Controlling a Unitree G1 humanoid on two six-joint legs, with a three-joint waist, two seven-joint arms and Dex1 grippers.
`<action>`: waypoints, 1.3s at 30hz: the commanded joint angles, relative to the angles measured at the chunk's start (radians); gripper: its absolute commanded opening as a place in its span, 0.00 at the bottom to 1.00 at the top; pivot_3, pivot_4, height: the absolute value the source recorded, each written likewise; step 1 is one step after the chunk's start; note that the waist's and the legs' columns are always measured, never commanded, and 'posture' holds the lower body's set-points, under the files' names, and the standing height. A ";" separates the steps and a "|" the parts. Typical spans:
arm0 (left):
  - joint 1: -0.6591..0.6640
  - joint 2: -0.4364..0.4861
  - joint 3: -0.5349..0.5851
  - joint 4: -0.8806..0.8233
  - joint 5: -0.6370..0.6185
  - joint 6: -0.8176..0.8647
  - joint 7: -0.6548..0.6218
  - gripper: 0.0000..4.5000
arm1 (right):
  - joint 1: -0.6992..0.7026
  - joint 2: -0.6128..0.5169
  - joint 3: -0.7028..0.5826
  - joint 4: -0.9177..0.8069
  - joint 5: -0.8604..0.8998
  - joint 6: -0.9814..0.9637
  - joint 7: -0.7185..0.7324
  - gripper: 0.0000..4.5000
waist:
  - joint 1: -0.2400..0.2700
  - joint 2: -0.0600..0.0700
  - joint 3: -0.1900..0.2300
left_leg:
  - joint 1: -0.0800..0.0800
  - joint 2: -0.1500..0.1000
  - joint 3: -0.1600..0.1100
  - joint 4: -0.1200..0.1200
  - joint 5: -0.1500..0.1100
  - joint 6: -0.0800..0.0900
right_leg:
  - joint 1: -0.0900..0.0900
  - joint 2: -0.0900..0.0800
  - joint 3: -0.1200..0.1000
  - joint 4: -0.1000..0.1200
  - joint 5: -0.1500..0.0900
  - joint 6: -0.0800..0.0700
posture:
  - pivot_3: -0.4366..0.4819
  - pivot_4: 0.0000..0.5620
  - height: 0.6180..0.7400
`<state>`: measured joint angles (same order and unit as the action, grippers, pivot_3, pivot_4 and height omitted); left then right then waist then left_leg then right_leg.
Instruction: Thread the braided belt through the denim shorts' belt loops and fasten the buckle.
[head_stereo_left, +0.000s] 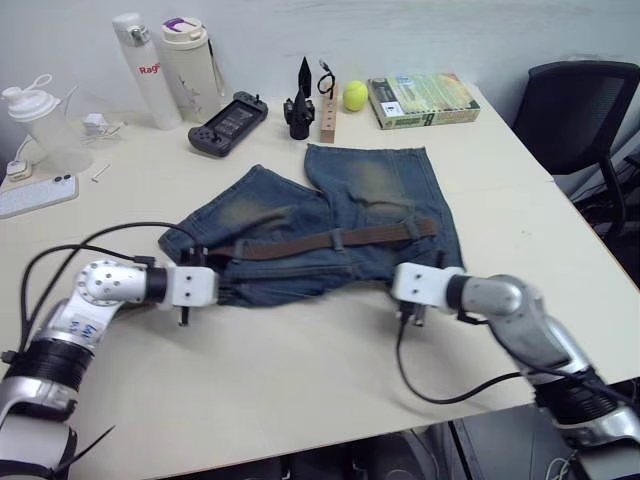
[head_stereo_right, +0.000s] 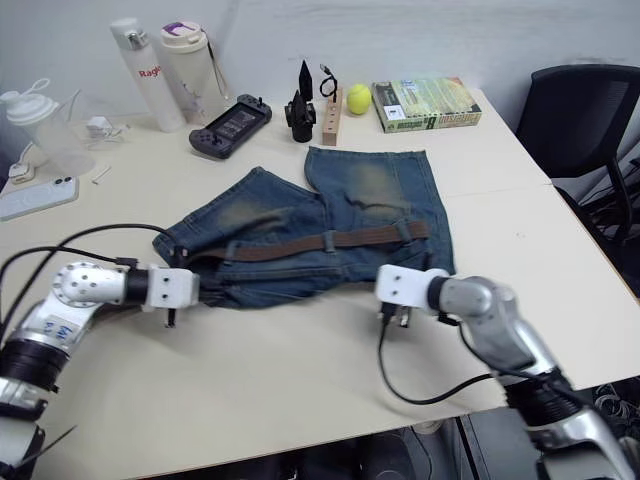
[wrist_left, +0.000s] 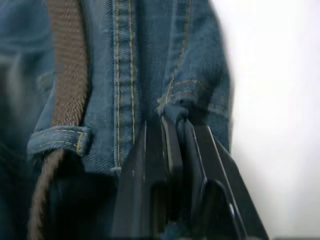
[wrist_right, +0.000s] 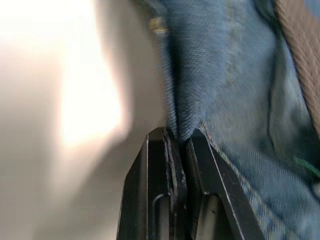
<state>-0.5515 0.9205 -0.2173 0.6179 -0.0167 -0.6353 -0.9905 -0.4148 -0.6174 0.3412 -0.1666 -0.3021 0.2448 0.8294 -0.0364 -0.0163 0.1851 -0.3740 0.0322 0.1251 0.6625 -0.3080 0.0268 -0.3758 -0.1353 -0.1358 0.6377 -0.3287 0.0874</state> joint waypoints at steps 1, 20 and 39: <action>-0.011 0.008 -0.026 0.198 0.138 -0.071 0.059 0.00 | -0.020 0.042 0.070 0.029 -0.061 0.009 -0.020 0.02 | -0.001 0.000 -0.001 | 0.000 0.000 0.000 0.000 0.000 0.000 | 0.000 0.000 0.000 0.000 0.000 0.000 | 0.48 0.27 0.87; 0.072 -0.095 0.030 0.170 0.072 -0.111 0.022 0.00 | -0.029 0.019 0.043 0.232 -0.107 -0.130 -0.073 0.02 | 0.005 0.004 -0.023 | 0.004 -0.001 0.001 0.000 -0.003 0.001 | 0.002 -0.005 0.002 0.006 -0.001 -0.001 | 0.48 0.27 0.87; 0.066 -0.125 0.053 0.115 0.047 -0.112 -0.024 0.25 | -0.041 0.005 0.001 0.271 -0.039 -0.161 -0.064 0.23 | 0.014 0.002 -0.027 | 0.003 -0.004 -0.001 0.001 -0.005 0.003 | 0.002 -0.009 0.001 0.004 -0.001 -0.001 | 0.48 0.27 0.87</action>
<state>-0.5090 0.8028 -0.1287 0.7207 0.0114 -0.7541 -0.9654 -0.4933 -0.5815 0.3514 0.0838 -0.3609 0.0436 0.7182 -0.0223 -0.0144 0.1577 -0.3709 0.0281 0.1244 0.6631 -0.3133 0.0296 -0.3739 -0.1448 -0.1354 0.6416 -0.3294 0.0865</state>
